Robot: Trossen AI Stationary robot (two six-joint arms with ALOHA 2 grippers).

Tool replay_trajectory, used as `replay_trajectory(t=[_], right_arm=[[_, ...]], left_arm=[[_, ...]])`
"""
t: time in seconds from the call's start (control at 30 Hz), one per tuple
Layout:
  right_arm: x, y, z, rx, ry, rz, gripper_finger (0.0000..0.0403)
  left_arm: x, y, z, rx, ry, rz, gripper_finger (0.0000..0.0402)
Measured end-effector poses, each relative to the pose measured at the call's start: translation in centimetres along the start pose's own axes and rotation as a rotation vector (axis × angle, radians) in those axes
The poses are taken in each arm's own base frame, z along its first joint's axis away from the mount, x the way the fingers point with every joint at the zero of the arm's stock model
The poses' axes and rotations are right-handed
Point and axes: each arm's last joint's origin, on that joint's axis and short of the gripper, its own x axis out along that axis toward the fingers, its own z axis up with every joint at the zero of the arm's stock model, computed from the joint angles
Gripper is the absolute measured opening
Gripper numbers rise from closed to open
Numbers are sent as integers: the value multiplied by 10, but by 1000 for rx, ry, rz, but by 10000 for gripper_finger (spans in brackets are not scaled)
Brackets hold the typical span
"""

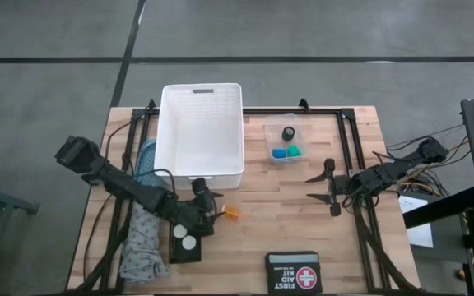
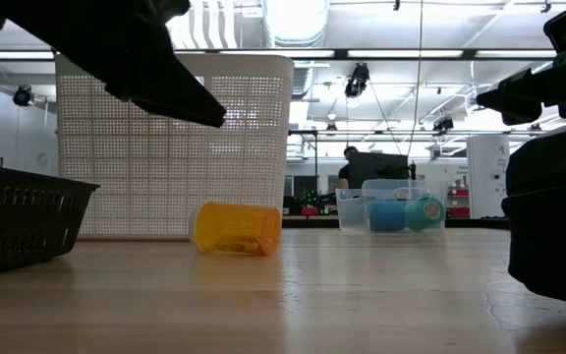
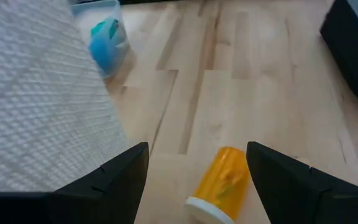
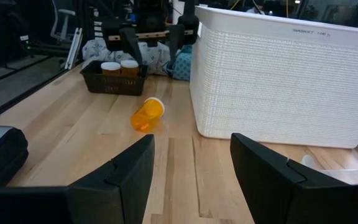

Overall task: Pick & place medical supplies in basket/bin
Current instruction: Put the orange pill bottle into the black bin

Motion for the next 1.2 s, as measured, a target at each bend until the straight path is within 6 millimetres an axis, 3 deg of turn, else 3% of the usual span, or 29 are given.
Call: replay_trajectory(t=[0.4, 0.77, 1.2], right_arm=[[0, 0, 0, 0, 0, 0, 206], [0, 0, 0, 0, 0, 0, 206], [0, 0, 0, 0, 0, 0, 206]], left_arm=[[30, -20, -18, 6, 1, -27, 277], [33, -15, -29, 58, 100, 8, 277], [35, -12, -36, 52, 208, -93, 277]])
